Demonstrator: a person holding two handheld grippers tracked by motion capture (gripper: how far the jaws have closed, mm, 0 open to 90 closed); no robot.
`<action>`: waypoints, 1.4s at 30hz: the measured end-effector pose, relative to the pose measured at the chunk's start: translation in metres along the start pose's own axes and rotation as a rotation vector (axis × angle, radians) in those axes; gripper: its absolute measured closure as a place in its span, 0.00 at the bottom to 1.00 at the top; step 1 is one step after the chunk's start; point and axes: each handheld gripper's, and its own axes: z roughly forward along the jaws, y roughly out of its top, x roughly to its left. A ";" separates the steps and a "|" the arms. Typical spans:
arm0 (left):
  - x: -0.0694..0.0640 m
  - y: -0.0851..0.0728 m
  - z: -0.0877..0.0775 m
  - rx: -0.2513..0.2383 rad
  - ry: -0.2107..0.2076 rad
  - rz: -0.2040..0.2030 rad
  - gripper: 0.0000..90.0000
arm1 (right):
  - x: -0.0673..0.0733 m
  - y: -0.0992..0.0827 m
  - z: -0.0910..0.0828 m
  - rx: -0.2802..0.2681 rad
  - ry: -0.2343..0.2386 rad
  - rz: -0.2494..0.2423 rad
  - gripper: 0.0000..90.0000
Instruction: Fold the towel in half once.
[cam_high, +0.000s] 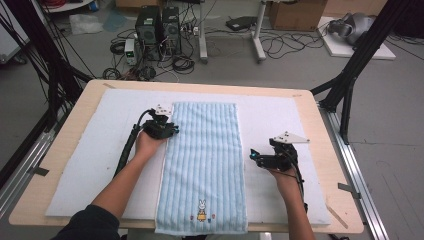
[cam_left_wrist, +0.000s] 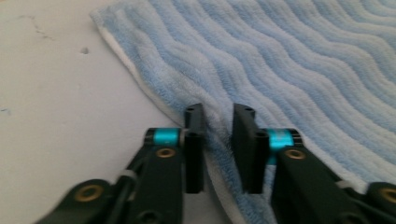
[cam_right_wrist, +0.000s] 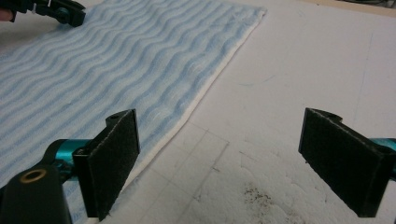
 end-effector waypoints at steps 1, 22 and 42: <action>0.000 0.000 0.000 -0.001 -0.005 -0.004 0.90 | 0.000 0.000 0.001 -0.002 -0.004 -0.003 0.13; 0.008 -0.007 0.000 -0.042 -0.059 -0.148 0.95 | 0.004 0.050 0.084 0.089 0.052 0.004 0.38; 0.022 -0.006 0.000 -0.057 -0.106 -0.260 0.96 | 0.005 0.053 0.118 0.214 -0.009 -0.040 0.95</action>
